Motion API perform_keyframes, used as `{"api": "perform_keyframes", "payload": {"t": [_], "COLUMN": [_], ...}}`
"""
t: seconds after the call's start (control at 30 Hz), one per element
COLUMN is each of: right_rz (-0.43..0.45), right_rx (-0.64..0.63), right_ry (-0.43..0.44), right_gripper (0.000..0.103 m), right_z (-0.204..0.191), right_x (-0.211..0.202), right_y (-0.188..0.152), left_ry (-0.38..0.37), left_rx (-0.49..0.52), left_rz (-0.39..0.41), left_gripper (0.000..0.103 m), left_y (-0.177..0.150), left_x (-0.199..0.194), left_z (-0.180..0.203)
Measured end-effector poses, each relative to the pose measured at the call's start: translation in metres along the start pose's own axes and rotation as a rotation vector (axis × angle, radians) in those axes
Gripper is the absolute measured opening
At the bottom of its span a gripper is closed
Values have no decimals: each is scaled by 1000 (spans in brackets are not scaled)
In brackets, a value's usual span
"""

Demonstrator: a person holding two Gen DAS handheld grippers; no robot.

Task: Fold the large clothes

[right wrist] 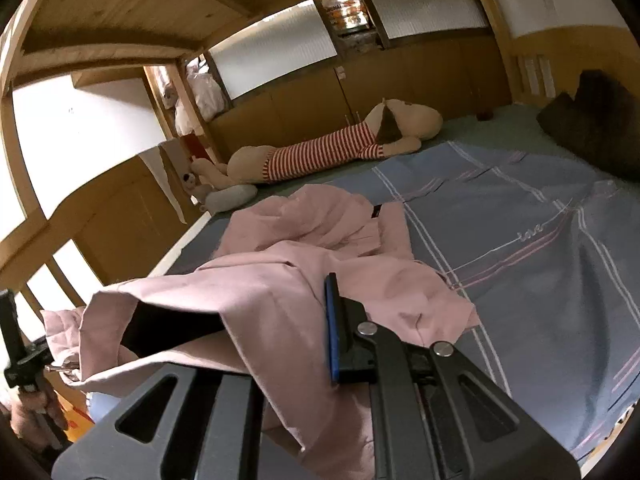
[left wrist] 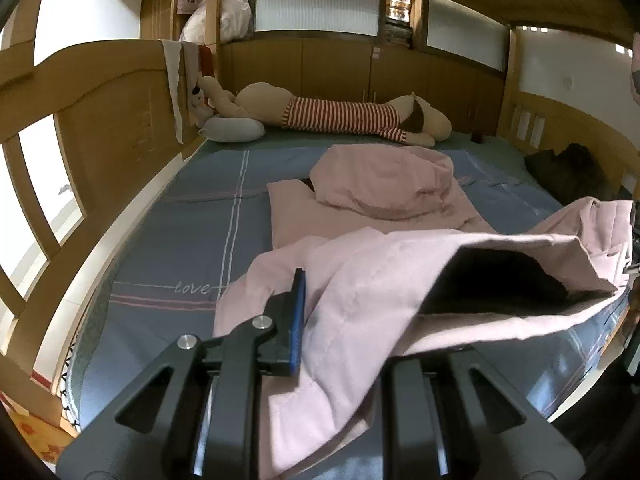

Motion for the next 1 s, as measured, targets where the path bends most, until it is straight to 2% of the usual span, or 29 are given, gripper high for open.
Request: {"api": "perform_keyframes", "payload": {"t": [0.2,0.47,0.77,1.0], "right_rz": [-5,7,-6,-14], "right_rx": [36,3,34,38], "right_ry": [20,15,14,-16], "right_gripper": [10,9,9,9], "right_z": [-2,-11,-5,-1], "right_x": [9,32,83,137], "right_y": [13,43,88,117], "left_ry": [-20,-42,-38,-32], "left_rx": [-10,-25,2,6], "left_rz": [4,-1,-7,-34], "left_gripper": [15,15,15,15], "left_y": [22,59,111,152], "left_x": [9,37,87,150], "left_z": [-2,-12,-20,-31]}}
Point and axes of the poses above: each gripper's, at about its wrist camera, not at the fingertips, and x roughly the way its jaws point, z to its right, y to its top, the point moved 6 cm from there along x, roughly the way its jaws point, and after that the axes turned 6 degrees about x, right-handed, at the moved point
